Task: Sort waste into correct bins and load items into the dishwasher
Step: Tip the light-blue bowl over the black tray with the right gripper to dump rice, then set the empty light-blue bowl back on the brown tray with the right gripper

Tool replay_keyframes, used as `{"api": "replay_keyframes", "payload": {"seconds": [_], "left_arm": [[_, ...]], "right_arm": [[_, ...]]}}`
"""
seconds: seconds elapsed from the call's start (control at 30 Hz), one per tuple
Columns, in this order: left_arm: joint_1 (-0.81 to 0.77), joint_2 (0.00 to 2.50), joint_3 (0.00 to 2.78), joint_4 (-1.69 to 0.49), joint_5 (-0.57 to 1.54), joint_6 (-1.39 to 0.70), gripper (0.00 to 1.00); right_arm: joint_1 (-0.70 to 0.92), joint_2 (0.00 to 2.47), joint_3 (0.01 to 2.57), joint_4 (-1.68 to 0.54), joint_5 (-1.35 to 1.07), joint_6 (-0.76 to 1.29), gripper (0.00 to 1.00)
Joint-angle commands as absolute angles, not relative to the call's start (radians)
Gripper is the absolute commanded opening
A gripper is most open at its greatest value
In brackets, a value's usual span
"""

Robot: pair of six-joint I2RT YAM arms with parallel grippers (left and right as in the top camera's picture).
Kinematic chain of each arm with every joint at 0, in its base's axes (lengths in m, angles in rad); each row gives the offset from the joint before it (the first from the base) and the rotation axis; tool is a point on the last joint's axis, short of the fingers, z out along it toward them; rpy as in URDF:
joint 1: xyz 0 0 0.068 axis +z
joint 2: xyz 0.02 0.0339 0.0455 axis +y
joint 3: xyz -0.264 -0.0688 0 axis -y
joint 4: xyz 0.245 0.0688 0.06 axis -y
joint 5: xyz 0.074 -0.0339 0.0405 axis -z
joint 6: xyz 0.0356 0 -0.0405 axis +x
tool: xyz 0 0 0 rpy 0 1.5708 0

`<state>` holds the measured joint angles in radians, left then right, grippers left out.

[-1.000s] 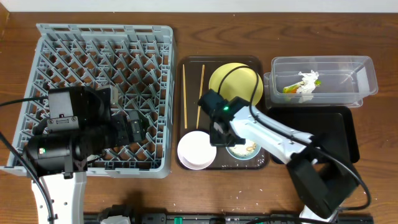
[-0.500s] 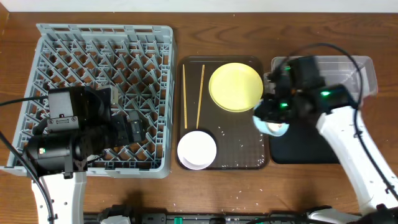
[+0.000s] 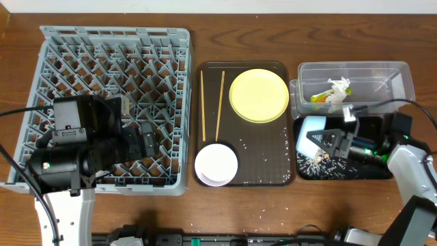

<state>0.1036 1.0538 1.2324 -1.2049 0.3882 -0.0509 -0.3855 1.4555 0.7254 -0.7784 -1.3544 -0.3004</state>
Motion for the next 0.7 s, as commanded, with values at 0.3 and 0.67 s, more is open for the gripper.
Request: {"api": "replay_keyframes", "payload": {"seconds": [0.3, 0.67], "left_arm": [[0.101, 1.051, 1.25, -1.211, 0.374, -0.037, 0.96], [0.101, 1.051, 1.25, -1.218, 0.354, -0.038, 0.96]], "right_arm": [[-0.509, 1.448, 0.69, -0.79, -1.527, -0.462, 0.01], [-0.504, 1.456, 0.693, -0.627, -1.554, -0.236, 0.01]]}}
